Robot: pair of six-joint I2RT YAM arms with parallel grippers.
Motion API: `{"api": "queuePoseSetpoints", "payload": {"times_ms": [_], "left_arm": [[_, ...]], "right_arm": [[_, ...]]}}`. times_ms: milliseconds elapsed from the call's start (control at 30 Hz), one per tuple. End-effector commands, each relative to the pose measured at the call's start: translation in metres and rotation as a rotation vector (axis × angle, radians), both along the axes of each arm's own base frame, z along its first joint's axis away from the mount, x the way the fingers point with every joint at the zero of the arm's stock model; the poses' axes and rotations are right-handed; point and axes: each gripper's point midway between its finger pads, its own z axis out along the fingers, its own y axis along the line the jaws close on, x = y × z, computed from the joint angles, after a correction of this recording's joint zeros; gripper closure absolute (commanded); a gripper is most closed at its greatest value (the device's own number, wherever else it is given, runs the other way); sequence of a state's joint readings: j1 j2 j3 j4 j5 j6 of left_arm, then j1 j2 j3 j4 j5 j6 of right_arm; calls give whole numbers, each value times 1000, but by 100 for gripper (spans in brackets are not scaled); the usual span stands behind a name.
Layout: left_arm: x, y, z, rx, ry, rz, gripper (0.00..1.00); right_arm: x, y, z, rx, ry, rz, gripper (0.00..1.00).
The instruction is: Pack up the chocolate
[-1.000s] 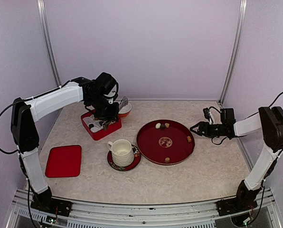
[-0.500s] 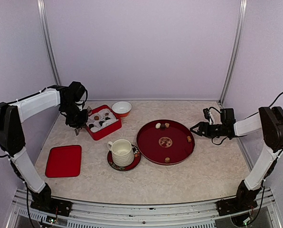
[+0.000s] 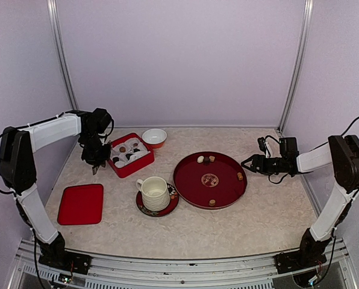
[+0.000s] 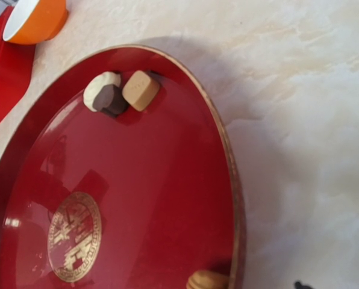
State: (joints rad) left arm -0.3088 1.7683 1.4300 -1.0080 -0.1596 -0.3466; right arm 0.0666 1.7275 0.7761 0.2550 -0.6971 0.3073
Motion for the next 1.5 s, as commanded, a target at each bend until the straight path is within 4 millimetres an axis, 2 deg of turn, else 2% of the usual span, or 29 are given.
{"api": "queuePoseSetpoints", "payload": {"times_ms": [0,233,533,700,867,1067,1200,1267,1467], "left_arm": [[7,4,7,35,-17,-7,80],[12,3,13,44,-27,-14,73],[13,1,23,35,-46,-17,71],[24,2,43,9,-128,5,72],[39,2,72,-58,-255,37,75],[46,-17,103,-173,-383,-23,77],[43,-31,105,-224,-403,-106,77],[43,-22,102,-193,-413,-72,77],[56,32,82,-159,-405,143,78]], "right_arm": [[8,-3,13,5,-34,-4,21],[9,-3,16,1,-38,-4,21],[9,-3,17,5,-40,-2,21],[8,-2,19,6,-44,-2,21],[8,-3,22,0,-49,-3,21],[4,-4,23,-9,-53,-5,21],[3,-5,24,-11,-56,-8,21],[3,-6,25,-11,-57,-10,20],[2,-5,25,-4,-57,-8,20]]}}
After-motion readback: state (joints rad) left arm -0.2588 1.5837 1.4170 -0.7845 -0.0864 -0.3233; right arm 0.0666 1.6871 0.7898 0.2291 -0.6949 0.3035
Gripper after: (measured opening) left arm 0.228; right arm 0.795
